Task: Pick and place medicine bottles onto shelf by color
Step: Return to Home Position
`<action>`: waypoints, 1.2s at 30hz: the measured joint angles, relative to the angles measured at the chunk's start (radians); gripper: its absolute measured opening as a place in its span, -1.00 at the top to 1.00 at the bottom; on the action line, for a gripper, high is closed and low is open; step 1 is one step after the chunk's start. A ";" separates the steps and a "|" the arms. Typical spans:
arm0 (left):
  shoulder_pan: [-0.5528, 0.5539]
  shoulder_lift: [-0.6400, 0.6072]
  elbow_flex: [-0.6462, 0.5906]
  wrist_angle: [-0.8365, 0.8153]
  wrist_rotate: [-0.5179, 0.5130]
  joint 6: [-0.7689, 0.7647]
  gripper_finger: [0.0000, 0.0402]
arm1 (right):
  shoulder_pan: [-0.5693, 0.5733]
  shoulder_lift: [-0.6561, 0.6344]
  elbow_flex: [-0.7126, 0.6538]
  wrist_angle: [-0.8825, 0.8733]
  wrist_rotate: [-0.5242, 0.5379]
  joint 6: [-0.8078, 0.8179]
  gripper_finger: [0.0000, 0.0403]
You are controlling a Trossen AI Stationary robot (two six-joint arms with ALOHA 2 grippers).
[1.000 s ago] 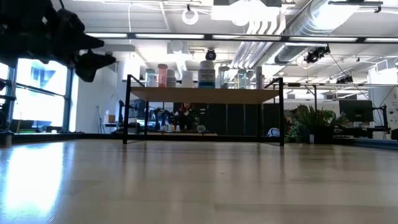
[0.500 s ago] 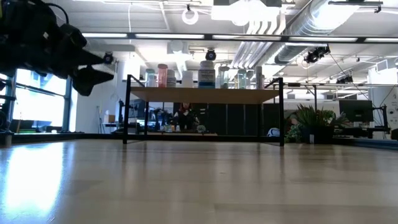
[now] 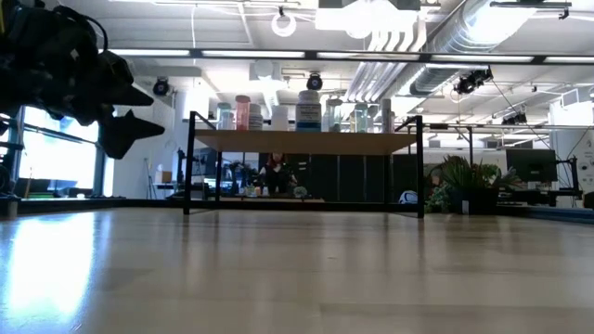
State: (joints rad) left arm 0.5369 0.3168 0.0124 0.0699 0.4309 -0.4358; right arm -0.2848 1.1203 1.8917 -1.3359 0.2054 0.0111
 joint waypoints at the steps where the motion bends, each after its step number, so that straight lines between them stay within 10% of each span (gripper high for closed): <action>1: 0.000 0.000 0.000 0.000 0.000 0.013 -0.26 | 0.000 -0.041 -0.072 0.037 0.000 0.013 0.08; 20: 0.000 0.000 0.000 -0.003 -0.015 0.308 -0.26 | 0.000 -0.653 -1.137 0.637 -0.131 0.139 0.08; 36: 0.000 0.000 0.000 -0.002 -0.015 0.308 -0.26 | 0.000 -0.988 -1.571 1.007 -0.269 0.219 0.08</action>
State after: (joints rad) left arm 0.5372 0.3168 0.0124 0.0677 0.4156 -0.1280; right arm -0.2848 0.1322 0.3203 -0.3287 -0.0632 0.2304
